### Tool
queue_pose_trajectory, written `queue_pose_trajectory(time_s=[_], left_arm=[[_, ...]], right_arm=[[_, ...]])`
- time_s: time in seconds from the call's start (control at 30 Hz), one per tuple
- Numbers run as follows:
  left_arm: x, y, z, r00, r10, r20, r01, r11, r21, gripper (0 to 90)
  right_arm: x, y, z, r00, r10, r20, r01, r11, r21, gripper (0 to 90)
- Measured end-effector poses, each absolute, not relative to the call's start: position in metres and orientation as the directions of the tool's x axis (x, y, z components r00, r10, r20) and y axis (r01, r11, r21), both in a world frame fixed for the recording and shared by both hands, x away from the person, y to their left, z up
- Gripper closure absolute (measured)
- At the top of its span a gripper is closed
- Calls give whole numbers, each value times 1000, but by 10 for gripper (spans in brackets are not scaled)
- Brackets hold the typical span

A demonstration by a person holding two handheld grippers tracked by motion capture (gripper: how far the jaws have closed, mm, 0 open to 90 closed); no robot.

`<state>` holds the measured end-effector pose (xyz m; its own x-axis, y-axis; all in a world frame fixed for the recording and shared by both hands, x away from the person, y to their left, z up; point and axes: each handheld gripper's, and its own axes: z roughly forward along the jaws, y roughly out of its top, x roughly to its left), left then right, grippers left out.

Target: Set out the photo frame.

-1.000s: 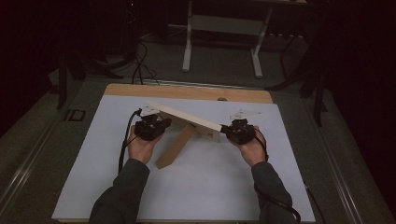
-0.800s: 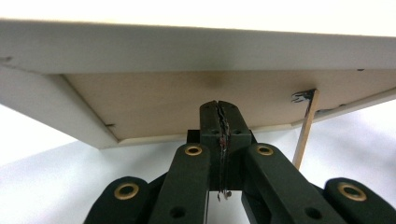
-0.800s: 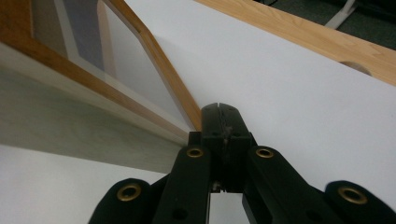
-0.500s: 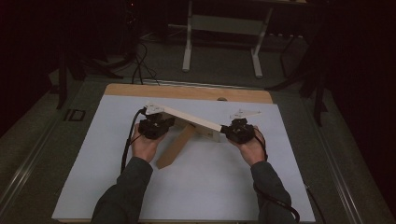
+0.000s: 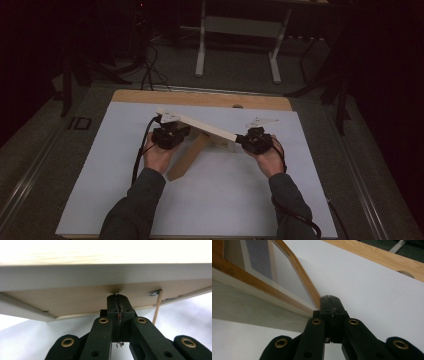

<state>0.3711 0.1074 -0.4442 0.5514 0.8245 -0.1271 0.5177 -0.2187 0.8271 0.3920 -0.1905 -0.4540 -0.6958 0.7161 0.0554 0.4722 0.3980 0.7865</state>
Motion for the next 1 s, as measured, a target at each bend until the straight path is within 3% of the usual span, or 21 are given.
queue_pose_trajectory(time_s=[1.0], left_arm=[[368,92,-441,578,807,-124,512,-240,825,900]], right_arm=[[383,-189,-454,-721,692,39,453,428,782,898]])
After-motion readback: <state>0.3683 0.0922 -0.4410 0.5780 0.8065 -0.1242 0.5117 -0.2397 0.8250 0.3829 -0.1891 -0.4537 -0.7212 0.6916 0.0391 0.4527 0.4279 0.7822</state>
